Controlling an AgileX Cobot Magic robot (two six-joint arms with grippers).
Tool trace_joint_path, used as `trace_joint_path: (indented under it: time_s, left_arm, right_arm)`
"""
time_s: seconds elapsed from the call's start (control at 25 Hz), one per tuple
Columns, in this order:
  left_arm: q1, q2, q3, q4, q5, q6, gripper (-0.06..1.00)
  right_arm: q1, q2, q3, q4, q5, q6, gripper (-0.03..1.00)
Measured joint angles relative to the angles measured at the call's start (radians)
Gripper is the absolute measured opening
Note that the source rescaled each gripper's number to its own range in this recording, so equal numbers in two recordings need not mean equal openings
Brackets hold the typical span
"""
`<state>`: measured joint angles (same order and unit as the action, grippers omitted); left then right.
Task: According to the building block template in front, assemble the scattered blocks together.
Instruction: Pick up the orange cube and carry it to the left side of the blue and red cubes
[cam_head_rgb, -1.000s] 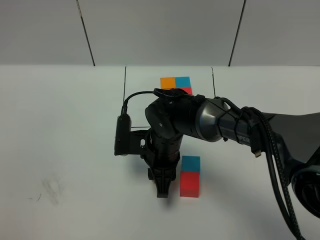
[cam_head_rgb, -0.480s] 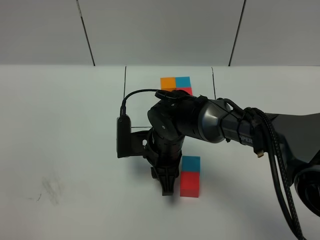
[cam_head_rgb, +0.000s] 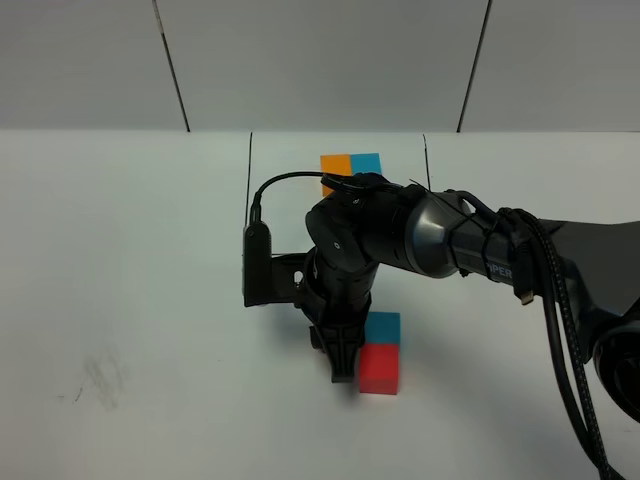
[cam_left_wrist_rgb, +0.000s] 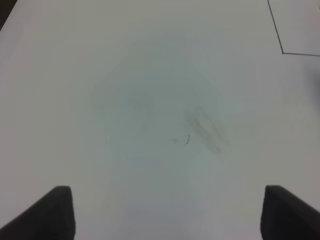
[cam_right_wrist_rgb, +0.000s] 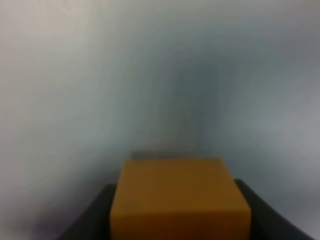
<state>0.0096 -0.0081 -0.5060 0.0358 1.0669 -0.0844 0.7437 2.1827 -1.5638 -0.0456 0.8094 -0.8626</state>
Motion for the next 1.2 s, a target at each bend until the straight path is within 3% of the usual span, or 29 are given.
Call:
trace_joint_path:
  time_s: [1.2]
  left_arm:
    - [0.0, 0.0, 0.0, 0.0, 0.0, 0.0, 0.66]
  right_arm:
    - [-0.032, 0.003, 0.05, 0.018, -0.033, -0.04, 0.22]
